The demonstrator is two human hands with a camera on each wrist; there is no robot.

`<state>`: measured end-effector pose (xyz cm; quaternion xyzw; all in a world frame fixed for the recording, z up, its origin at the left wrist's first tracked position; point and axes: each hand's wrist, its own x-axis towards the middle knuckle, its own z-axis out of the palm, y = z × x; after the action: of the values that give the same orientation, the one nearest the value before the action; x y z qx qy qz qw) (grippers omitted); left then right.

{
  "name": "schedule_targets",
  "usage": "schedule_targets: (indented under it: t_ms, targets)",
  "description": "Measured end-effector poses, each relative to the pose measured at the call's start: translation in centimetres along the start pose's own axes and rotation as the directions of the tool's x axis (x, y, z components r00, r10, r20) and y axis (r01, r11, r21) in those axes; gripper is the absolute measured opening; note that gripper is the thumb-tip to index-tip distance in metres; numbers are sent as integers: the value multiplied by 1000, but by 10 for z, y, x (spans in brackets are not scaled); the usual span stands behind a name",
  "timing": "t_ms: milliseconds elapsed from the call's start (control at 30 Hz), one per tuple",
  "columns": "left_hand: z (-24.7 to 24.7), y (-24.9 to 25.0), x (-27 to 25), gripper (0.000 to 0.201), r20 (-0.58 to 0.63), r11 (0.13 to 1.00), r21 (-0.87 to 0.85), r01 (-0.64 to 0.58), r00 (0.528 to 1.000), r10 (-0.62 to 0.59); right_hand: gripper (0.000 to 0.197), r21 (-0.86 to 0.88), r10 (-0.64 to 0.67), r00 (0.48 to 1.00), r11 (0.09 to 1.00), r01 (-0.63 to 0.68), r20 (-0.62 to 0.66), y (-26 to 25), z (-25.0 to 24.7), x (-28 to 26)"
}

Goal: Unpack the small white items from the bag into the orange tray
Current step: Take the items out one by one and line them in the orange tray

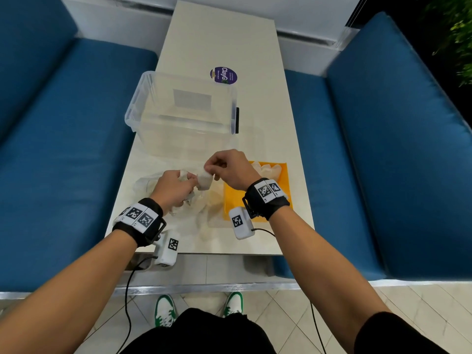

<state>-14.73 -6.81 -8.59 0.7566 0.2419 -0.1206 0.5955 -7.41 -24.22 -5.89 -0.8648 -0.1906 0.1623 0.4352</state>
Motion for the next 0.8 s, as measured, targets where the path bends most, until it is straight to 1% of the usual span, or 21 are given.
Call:
schedule_targets:
  t_ms: [67, 167, 200, 267, 367, 467, 567, 600, 700, 800]
  targets:
    - [-1, 1, 0, 10, 13, 1000, -14, 7, 1000, -6, 7, -4, 4, 999, 1000, -4, -34, -1, 0, 2]
    - [-3, 1, -3, 21, 84, 995, -103, -9, 996, 18, 7, -8, -8, 999, 1000, 8, -53, -3, -1, 4]
    - [-4, 2, -4, 22, 110, 992, -122, -19, 993, 33, 7, -11, -14, 998, 1000, 14, -58, -3, -2, 4]
    - [-4, 3, -6, 17, 147, 993, -103, -55, 987, 70, 7, -14, -41, 997, 999, 41, -63, -5, -3, 5]
    - [0, 4, -8, 11, 121, 991, -30, -128, 984, 131, 7, -23, -74, 994, 997, 72, -82, -10, -4, 3]
    - [4, 4, -6, 11, 67, 986, -27, -163, 984, 165, 8, -22, -64, 994, 998, 62, -86, -11, -6, 2]
    - [7, 5, -6, 20, 69, 985, -25, -169, 983, 171, 22, -91, -54, 997, 995, 49, -49, -9, -11, -1]
    - [8, 6, -6, 22, 72, 986, -16, -168, 983, 169, 23, -120, -56, 998, 991, 52, -33, -10, -12, -2]
    - [9, 6, -6, 19, 93, 984, 16, -178, 980, 176, 8, -140, -76, 996, 988, 70, -42, -9, -20, -4]
    - [8, 4, -5, 18, 99, 981, 44, -189, 978, 184, 4, -134, -60, 993, 990, 46, -99, -1, -38, -9]
